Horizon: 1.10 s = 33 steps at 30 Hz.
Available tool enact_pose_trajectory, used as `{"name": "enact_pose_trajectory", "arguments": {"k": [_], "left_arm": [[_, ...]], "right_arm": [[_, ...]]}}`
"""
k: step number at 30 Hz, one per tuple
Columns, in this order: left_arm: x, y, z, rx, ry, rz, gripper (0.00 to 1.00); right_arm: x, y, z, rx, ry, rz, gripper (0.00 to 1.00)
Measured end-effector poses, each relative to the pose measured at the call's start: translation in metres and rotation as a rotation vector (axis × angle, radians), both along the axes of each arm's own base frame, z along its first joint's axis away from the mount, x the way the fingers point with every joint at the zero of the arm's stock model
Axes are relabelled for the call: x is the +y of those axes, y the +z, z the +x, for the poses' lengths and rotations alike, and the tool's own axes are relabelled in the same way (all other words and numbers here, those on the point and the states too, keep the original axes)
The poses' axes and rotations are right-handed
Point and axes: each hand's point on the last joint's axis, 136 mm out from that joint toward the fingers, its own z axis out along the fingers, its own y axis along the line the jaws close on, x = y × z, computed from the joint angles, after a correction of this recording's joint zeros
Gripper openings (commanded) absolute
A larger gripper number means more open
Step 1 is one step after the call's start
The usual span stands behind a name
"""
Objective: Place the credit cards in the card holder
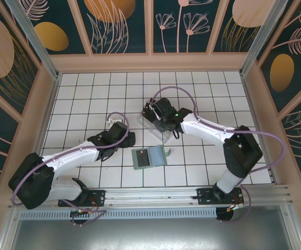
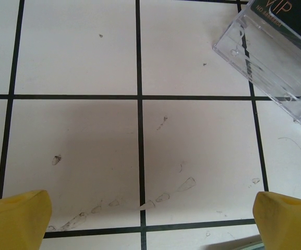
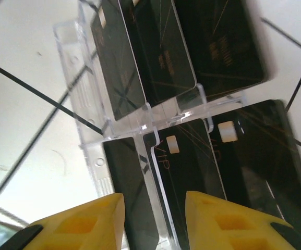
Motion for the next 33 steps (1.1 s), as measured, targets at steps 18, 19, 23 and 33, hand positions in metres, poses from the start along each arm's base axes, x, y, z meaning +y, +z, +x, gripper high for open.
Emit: {"name": "enact_pose_trajectory", "arguments": {"k": [18, 19, 23, 33], "left_arm": [[0.001, -0.014, -0.041, 0.056, -0.048, -0.08, 0.99], [-0.002, -0.015, -0.045, 0.061, -0.058, -0.082, 0.99], [-0.019, -0.025, -0.062, 0.092, -0.105, -0.082, 0.99], [-0.03, -0.048, -0.077, 0.127, -0.116, -0.024, 0.99]], "right_arm": [[0.027, -0.041, -0.13, 0.226, -0.022, 0.287, 0.4], [0.026, -0.044, -0.131, 0.232, -0.03, 0.293, 0.4], [0.029, -0.048, -0.13, 0.243, -0.057, 0.324, 0.4], [0.035, -0.061, -0.126, 0.254, -0.077, 0.325, 0.41]]}}
